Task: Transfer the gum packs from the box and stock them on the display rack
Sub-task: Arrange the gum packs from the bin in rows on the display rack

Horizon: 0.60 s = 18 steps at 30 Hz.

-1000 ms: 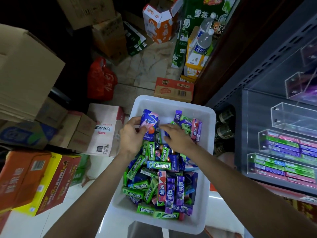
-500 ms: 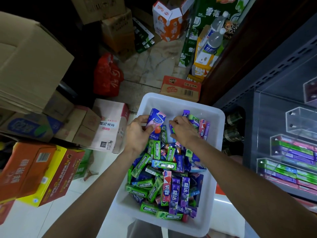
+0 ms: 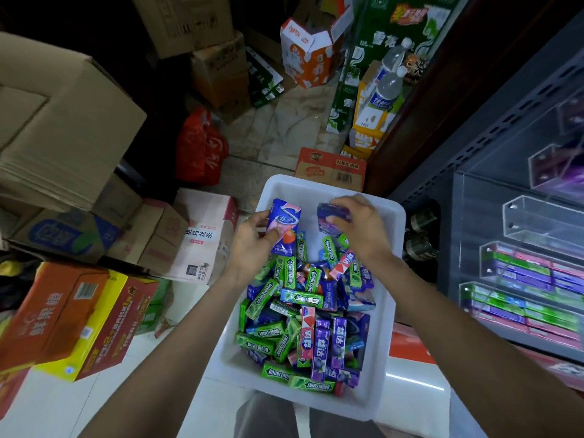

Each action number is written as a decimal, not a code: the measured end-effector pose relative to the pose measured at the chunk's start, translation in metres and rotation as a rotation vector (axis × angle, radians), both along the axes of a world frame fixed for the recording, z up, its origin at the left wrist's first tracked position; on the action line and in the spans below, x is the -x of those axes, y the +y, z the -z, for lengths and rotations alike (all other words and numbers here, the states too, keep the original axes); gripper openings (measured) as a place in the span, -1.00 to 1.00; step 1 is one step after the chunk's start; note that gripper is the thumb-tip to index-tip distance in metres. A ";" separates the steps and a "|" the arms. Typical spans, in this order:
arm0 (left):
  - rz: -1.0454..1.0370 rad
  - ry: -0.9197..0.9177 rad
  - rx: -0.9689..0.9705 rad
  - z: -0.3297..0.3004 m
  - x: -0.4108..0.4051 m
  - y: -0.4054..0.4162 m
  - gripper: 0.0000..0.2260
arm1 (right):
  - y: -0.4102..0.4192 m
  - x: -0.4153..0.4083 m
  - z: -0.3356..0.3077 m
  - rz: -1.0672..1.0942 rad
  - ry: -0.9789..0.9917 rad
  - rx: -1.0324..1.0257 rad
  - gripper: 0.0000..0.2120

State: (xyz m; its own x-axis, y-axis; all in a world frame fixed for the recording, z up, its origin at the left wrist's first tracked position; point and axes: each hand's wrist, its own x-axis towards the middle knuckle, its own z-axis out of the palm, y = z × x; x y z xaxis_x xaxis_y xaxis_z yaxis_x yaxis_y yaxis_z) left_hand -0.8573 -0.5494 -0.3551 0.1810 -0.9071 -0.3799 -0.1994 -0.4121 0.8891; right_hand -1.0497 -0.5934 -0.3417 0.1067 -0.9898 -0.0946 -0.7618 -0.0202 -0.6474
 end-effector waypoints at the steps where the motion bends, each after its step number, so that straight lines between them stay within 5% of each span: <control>1: -0.008 0.022 0.010 -0.006 0.000 0.002 -0.72 | 0.002 0.002 -0.009 0.060 -0.038 -0.008 -0.72; 3: -0.011 0.063 0.028 -0.019 0.000 0.004 -0.75 | 0.009 0.005 -0.028 0.195 -0.169 -0.081 -0.70; 6: 0.041 0.105 0.062 -0.046 0.004 0.004 -0.79 | 0.023 0.007 -0.068 0.433 -0.614 -0.311 -0.65; 11: 0.101 0.164 0.127 -0.094 0.022 0.004 -0.79 | 0.050 0.031 -0.117 0.559 -1.088 -0.427 -0.60; 18: 0.243 0.257 0.230 -0.159 0.094 0.007 -0.79 | 0.084 0.094 -0.160 0.440 -1.092 -0.335 -0.79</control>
